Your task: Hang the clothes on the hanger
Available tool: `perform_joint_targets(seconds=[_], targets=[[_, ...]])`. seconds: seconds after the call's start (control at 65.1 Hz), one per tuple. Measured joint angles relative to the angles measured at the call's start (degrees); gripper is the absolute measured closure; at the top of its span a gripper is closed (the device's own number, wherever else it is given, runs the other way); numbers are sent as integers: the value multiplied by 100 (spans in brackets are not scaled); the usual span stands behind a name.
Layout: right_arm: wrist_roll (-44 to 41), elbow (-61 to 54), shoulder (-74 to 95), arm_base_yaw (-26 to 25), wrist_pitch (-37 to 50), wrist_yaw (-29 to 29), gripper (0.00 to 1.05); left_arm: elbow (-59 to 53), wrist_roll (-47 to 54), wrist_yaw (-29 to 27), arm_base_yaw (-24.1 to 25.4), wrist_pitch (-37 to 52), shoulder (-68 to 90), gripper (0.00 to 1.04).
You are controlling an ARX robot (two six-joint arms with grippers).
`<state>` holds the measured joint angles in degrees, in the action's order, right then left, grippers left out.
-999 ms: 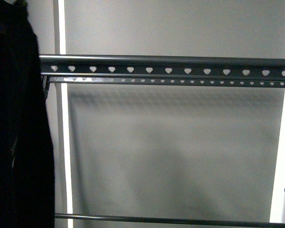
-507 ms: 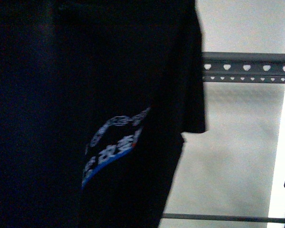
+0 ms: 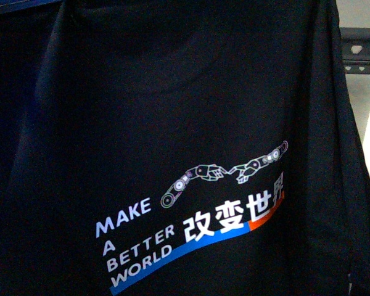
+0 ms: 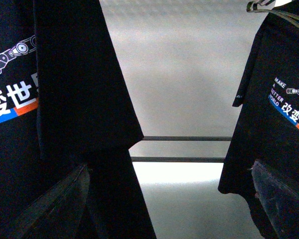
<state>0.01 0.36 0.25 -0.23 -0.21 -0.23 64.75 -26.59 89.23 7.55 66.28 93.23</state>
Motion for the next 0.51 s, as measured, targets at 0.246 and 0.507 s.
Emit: perform_joint_targets(seconds=[0.246,0.507], targets=[[0,0,0,0,0,0,7,17,210,2,-4,-389,33,101],[0,0,0,0,0,0,7,17,203,2,-4,-407,157,101]])
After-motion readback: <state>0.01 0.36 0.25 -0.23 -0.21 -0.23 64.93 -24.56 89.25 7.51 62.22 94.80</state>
